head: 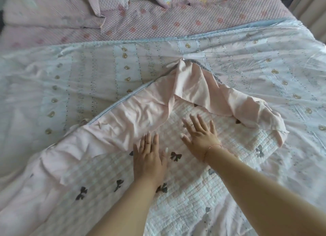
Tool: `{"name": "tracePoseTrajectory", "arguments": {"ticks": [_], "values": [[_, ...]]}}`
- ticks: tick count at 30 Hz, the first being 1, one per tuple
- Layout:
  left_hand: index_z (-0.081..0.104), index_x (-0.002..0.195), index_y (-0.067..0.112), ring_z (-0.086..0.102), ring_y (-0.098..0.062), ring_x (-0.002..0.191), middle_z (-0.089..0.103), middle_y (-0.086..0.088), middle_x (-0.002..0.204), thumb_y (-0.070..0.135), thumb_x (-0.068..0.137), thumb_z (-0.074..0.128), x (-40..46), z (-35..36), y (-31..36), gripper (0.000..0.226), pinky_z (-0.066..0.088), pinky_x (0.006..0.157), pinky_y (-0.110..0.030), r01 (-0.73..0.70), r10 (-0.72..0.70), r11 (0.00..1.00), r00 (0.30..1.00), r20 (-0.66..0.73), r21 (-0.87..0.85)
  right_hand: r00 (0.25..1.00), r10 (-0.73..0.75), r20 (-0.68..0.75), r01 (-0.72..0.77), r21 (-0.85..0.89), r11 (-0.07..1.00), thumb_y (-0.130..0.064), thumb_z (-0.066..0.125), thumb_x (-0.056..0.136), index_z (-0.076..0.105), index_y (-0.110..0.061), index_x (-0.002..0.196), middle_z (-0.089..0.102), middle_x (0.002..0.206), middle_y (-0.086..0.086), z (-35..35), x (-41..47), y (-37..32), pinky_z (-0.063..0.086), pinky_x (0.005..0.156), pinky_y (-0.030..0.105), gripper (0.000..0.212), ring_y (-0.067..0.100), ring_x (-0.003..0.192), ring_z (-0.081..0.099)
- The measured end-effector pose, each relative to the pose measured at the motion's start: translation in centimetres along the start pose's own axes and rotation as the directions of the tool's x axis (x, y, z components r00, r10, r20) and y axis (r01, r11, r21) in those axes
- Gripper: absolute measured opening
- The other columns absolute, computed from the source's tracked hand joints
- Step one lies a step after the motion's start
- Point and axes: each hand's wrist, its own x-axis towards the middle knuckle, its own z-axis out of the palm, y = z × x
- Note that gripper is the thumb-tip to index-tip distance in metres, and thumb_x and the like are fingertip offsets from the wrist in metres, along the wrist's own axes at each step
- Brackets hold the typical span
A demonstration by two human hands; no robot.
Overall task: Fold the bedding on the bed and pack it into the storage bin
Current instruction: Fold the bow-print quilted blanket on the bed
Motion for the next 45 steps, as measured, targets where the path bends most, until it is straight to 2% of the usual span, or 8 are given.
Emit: {"name": "tracePoseTrajectory", "arguments": {"ticks": [5, 9, 14, 22, 25, 30, 35, 45], "values": [[0.0, 0.155, 0.024, -0.01, -0.012, 0.149, -0.005, 0.004, 0.163, 0.063, 0.076, -0.022, -4.7, -1.4, -5.4, 0.091, -0.009, 0.119, -0.041, 0.115, -0.116, 0.993, 0.993, 0.033, 0.027, 0.983, -0.167, 0.076, 0.163, 0.064, 0.985, -0.07, -0.014, 0.073, -0.014, -0.039, 0.147, -0.02, 0.155, -0.011, 3.4, -4.8, -8.8, -0.017, 0.115, 0.047, 0.08, 0.01, 0.14, -0.029], [0.004, 0.155, 0.025, -0.006, -0.011, 0.149, 0.0, 0.005, 0.163, 0.054, 0.099, 0.006, -8.2, -2.9, -10.4, 0.064, -0.01, 0.119, -0.039, 0.236, -0.233, 0.971, 0.97, 0.075, -0.036, 0.952, -0.264, 0.153, 0.26, 0.042, 0.965, -0.071, -0.017, 0.071, -0.013, -0.038, 0.148, -0.02, 0.155, -0.011, 5.8, -6.9, -13.0, -0.016, 0.115, 0.047, 0.084, 0.011, 0.141, -0.027], [-0.003, 0.155, 0.024, -0.009, -0.017, 0.149, -0.011, 0.001, 0.162, 0.048, 0.102, 0.011, -14.2, -2.1, -16.5, 0.06, -0.002, 0.121, -0.047, 0.294, -0.309, 0.951, 0.865, 0.396, 0.099, 0.91, -0.202, 0.362, 0.273, -0.157, 0.949, -0.071, -0.008, 0.081, -0.019, -0.033, 0.147, -0.027, 0.154, -0.006, 8.4, -7.2, -14.0, -0.012, 0.114, 0.055, 0.077, 0.017, 0.14, -0.028], [0.002, 0.155, 0.023, -0.006, -0.014, 0.149, -0.004, 0.002, 0.163, 0.05, 0.102, 0.011, -18.7, -1.3, -18.0, 0.061, -0.004, 0.121, -0.043, 0.294, -0.283, 0.956, 0.917, 0.28, 0.003, 0.886, -0.305, 0.348, 0.376, -0.158, 0.913, -0.059, 0.007, 0.095, -0.014, -0.032, 0.149, -0.023, 0.156, -0.006, 9.9, -10.5, -18.7, -0.01, 0.117, 0.05, 0.064, 0.014, 0.142, -0.024], [0.002, 0.155, 0.023, -0.007, -0.014, 0.149, -0.004, 0.002, 0.162, 0.049, 0.102, 0.012, -20.1, -1.6, -18.5, 0.06, -0.007, 0.121, -0.042, 0.356, -0.356, 0.934, 0.932, 0.065, 0.003, 0.92, -0.273, 0.281, 0.309, -0.092, 0.947, -0.056, 0.01, 0.096, -0.01, -0.031, 0.15, -0.02, 0.157, -0.007, 10.3, -11.2, -20.1, -0.007, 0.118, 0.048, 0.063, 0.015, 0.144, -0.022], [0.011, 0.155, 0.021, 0.003, -0.019, 0.15, 0.006, -0.002, 0.163, 0.051, 0.1, 0.009, -23.1, -1.3, -20.2, 0.063, 0.0, 0.121, -0.047, 0.347, -0.351, 0.935, 0.883, 0.312, 0.071, 0.891, -0.302, 0.34, 0.372, -0.165, 0.913, -0.06, 0.004, 0.093, -0.012, -0.031, 0.15, -0.02, 0.157, -0.006, 12.7, -13.3, -22.3, -0.008, 0.118, 0.048, 0.066, 0.014, 0.144, -0.02], [0.008, 0.155, 0.02, 0.0, -0.016, 0.15, 0.006, 0.001, 0.163, 0.052, 0.101, 0.01, -25.3, -2.1, -20.4, 0.063, -0.003, 0.121, -0.044, 0.312, -0.3, 0.95, 0.934, 0.194, -0.03, 0.912, -0.267, 0.311, 0.315, -0.114, 0.942, -0.052, 0.008, 0.097, 0.002, -0.033, 0.152, -0.008, 0.16, -0.004, 12.0, -14.8, -24.6, -0.003, 0.118, 0.047, 0.059, 0.017, 0.146, -0.012], [0.032, 0.147, 0.016, 0.043, -0.026, 0.133, 0.043, -0.007, 0.148, 0.051, 0.102, 0.022, -27.8, -5.7, -21.7, 0.057, 0.036, 0.104, -0.038, 0.325, -0.286, 0.909, 0.942, 0.177, -0.26, 0.98, -0.166, 0.109, 0.12, 0.336, 0.934, -0.06, 0.018, 0.095, 0.035, -0.023, 0.144, 0.047, 0.142, 0.003, 9.1, -21.7, -29.0, 0.043, 0.099, 0.038, 0.064, 0.023, 0.126, 0.047]]}}
